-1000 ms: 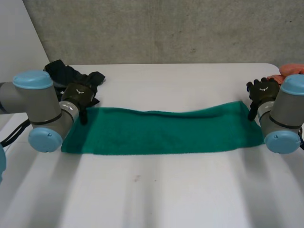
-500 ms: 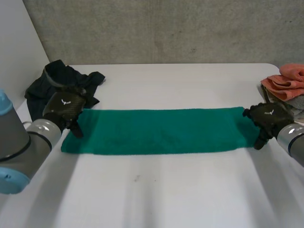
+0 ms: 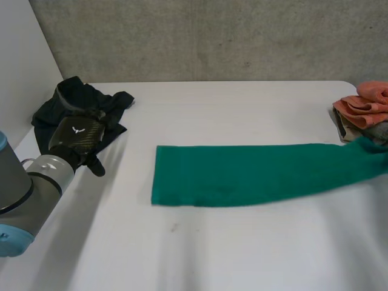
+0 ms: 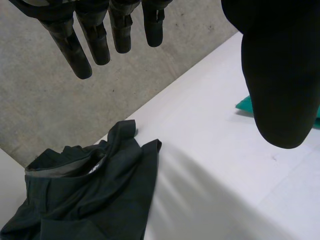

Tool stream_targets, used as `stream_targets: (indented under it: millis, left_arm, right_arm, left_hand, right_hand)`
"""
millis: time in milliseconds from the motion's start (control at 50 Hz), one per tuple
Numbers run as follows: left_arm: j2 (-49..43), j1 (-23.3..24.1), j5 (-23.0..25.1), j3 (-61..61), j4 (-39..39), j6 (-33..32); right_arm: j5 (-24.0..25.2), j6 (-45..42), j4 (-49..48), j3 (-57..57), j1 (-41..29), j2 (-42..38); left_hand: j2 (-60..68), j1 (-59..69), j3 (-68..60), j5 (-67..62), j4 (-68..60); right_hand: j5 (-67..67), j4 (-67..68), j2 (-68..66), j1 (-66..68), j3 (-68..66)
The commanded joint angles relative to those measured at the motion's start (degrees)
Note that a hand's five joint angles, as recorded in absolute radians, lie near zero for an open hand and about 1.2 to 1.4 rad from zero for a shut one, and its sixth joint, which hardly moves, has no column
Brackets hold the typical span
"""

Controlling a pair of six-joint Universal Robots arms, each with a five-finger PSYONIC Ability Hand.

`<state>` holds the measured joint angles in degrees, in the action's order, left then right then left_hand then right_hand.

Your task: Fold the laundry.

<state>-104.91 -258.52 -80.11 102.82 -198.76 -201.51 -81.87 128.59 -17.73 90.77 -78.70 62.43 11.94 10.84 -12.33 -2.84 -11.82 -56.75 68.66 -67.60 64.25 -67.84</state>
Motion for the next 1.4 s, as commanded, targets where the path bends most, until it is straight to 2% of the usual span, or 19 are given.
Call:
stream_targets:
  millis: [20, 120, 200, 320, 360, 400, 480, 620, 760, 820, 840, 860, 1000, 1120, 1140, 1160, 1180, 1200, 1400]
  left_arm:
    - [1.5, -0.1, 0.2, 1.4, 0.6, 2.0]
    - [2.0, 0.5, 0.0, 1.9, 0.6, 2.7]
    - [2.3, 1.0, 0.0, 2.4, 0.6, 2.9]
    - [2.1, 2.5, -0.1, 2.7, 0.6, 2.8]
    - [1.9, 3.0, -0.1, 2.6, 0.6, 2.7]
    - [1.9, 3.7, -0.2, 2.3, 0.6, 2.7]
    - [2.1, 4.7, -0.2, 1.7, 0.6, 2.7]
    - [1.9, 6.7, -0.2, 0.7, 0.5, 2.7]
    - [0.1, 8.6, -0.5, 1.1, 0.3, 2.7]
    - [-0.4, 9.1, -0.8, 1.2, 0.3, 2.7]
    - [-0.4, 9.3, -1.1, 1.2, 0.3, 2.7]
    - [-0.4, 9.3, -1.2, 1.3, 0.3, 2.7]
    - [1.4, 8.4, -2.3, 1.6, 0.6, 2.9]
    - [3.9, 6.9, -2.2, 2.9, 0.9, 3.3]
    - [4.3, 6.7, -2.1, 3.2, 0.9, 3.5]
    - [4.7, 6.4, -2.0, 3.6, 0.9, 3.8]
    - [4.9, 6.4, -1.9, 3.9, 0.9, 4.0]
    - [5.1, 6.4, -1.8, 4.1, 0.9, 4.3]
    - [5.2, 7.9, -1.2, 4.7, 1.1, 7.7]
  right_arm:
    - [5.6, -3.8, -6.3, 0.8, -13.2, 2.8]
    - [16.2, -4.3, -17.5, 4.2, -29.8, 4.4]
    - [23.0, -4.1, -23.4, 3.5, -43.3, -2.3]
    - [21.5, -8.1, -18.3, -3.3, -53.0, -13.9]
    - [19.0, -9.4, -15.5, -4.8, -53.7, -13.9]
    - [12.8, -8.5, -11.9, -5.9, -53.8, -12.5]
    - [4.4, 2.4, -10.4, -4.6, -51.8, -7.7]
    - [4.1, 26.6, -2.2, 3.0, -42.6, 2.6]
    - [5.3, 23.7, 3.9, 8.5, -32.6, 1.6]
    - [4.2, 19.3, 2.4, 9.3, -28.4, 0.4]
    - [3.0, 18.4, 1.2, 9.1, -27.5, -0.1]
    - [2.4, 18.4, 0.7, 8.9, -27.5, -0.1]
    - [-3.8, 19.0, -4.1, 6.5, -33.3, 3.6]
    - [-4.0, 19.7, -9.3, 6.4, -40.6, 6.7]
    - [-4.1, 19.9, -9.7, 6.3, -41.1, 6.3]
    - [-4.2, 21.2, -9.5, 6.5, -41.9, 6.2]
    - [-4.2, 22.1, -9.1, 6.8, -42.1, 6.1]
    - [-4.3, 23.3, -8.5, 7.1, -41.9, 6.3]
    - [1.8, 35.9, 2.3, 11.3, -33.2, 7.4]
  left_hand:
    - [-1.9, -0.8, 2.3, 2.8, 1.8]
    - [-1.9, -0.8, 2.3, 2.8, 1.8]
    - [-1.9, -0.8, 2.3, 2.8, 1.8]
    - [-1.9, -0.8, 2.3, 2.8, 1.8]
    - [-1.9, -0.8, 2.3, 2.8, 1.8]
    - [-1.9, -0.8, 2.3, 2.8, 1.8]
    - [-1.9, -0.8, 2.3, 2.8, 1.8]
    - [-1.9, -0.8, 2.3, 2.8, 1.8]
    - [-1.9, -0.8, 2.3, 2.8, 1.8]
    - [-1.9, -0.8, 2.3, 2.8, 1.8]
    - [-1.9, -0.8, 2.3, 2.8, 1.8]
    - [-1.9, -0.8, 2.3, 2.8, 1.8]
    - [-1.9, -0.8, 2.3, 2.8, 1.8]
    - [-1.9, -0.8, 2.3, 2.8, 1.8]
    - [-1.9, -0.8, 2.3, 2.8, 1.8]
    - [-1.9, -0.8, 2.3, 2.8, 1.8]
    - [-1.9, -0.8, 2.3, 2.8, 1.8]
    - [-1.9, -0.8, 2.3, 2.8, 1.8]
    - [-1.9, -0.8, 2.3, 2.8, 1.8]
  right_hand:
    - [-13.2, 11.3, -12.4, 15.8, -12.2]
    - [-13.2, 11.3, -12.4, 15.8, -12.2]
    - [-13.2, 11.3, -12.4, 15.8, -12.2]
    - [-13.2, 11.3, -12.4, 15.8, -12.2]
    - [8.1, -10.0, 9.0, -5.6, 9.2]
    - [56.8, -58.7, 57.6, -54.2, 57.8]
    - [56.8, -58.7, 57.6, -54.2, 57.8]
    - [56.8, -58.7, 57.6, -54.2, 57.8]
    - [56.8, -58.7, 57.6, -54.2, 57.8]
    - [17.4, -19.3, 18.2, -14.9, 18.5]
    - [-12.3, 10.3, -11.4, 14.8, -11.2]
    - [-13.2, 11.3, -12.4, 15.7, -12.2]
    - [-13.2, 11.3, -12.4, 15.8, -12.2]
    - [-13.2, 11.3, -12.4, 15.8, -12.2]
    - [-10.7, 8.8, -9.9, 13.2, -9.6]
    - [22.9, -24.8, 23.8, -20.4, 24.0]
    - [40.4, -42.3, 41.3, -37.9, 41.5]
    - [44.3, -46.2, 45.1, -41.8, 45.4]
    - [39.9, -41.8, 40.8, -37.4, 41.0]
